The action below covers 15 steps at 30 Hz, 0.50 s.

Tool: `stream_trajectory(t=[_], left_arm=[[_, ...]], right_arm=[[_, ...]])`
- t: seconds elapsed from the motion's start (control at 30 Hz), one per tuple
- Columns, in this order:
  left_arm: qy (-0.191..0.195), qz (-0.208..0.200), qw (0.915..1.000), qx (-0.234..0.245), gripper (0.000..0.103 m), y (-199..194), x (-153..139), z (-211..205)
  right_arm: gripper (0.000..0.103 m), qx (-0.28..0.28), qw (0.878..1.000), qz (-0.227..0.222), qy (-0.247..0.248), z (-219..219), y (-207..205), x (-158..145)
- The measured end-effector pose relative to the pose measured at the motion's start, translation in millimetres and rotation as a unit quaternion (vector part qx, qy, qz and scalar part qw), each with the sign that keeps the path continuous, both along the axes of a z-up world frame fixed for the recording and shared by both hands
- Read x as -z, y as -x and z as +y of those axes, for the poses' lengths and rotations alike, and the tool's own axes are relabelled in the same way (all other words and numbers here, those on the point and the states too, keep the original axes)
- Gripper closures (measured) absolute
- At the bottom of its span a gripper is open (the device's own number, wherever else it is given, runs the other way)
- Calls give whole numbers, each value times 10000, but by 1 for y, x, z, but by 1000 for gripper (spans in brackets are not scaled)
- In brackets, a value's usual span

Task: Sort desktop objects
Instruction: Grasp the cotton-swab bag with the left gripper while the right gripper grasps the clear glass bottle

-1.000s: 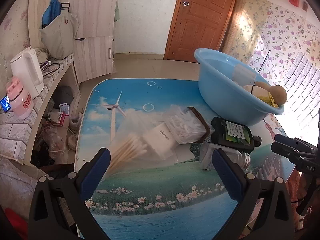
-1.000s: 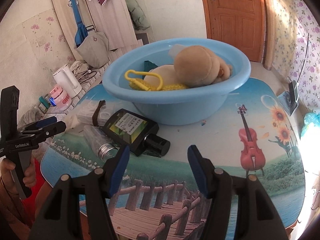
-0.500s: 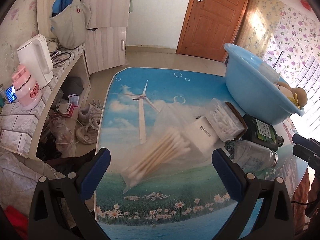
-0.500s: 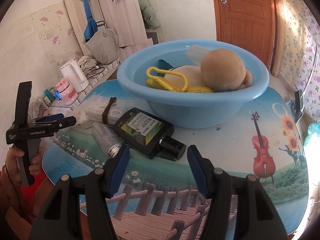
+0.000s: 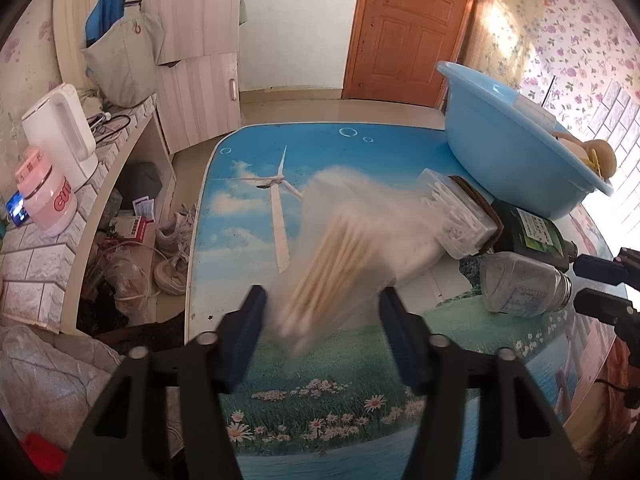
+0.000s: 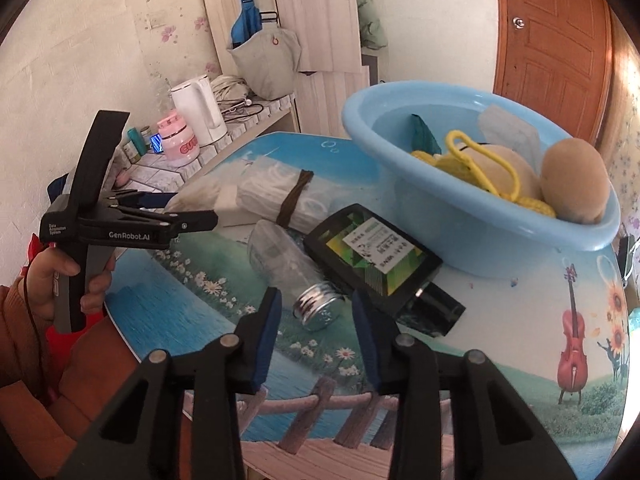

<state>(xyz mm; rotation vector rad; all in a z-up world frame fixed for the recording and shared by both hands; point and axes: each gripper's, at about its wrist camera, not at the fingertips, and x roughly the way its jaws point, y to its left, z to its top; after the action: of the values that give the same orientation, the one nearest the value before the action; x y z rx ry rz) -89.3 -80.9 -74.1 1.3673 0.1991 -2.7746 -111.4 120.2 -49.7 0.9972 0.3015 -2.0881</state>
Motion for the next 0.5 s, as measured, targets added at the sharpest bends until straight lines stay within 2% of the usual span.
stream_trajectory(t=[0.13, 0.27, 0.4, 0.5], left_arm=[[-182, 18, 9998, 60, 75, -2, -2, -1], [-244, 185, 9994, 180, 78, -11, -9, 0], [-499, 310, 9974, 407, 78, -19, -19, 8], [-505, 325, 9969, 516, 78, -23, -22, 17]], right_arm=[[67, -185, 9998, 83, -78, -12, 2, 1], [67, -365, 9992, 37, -163, -22, 5, 4], [66, -408, 9990, 71, -190, -25, 4, 7], [66, -479, 9986, 56, -224, -26, 1, 9]])
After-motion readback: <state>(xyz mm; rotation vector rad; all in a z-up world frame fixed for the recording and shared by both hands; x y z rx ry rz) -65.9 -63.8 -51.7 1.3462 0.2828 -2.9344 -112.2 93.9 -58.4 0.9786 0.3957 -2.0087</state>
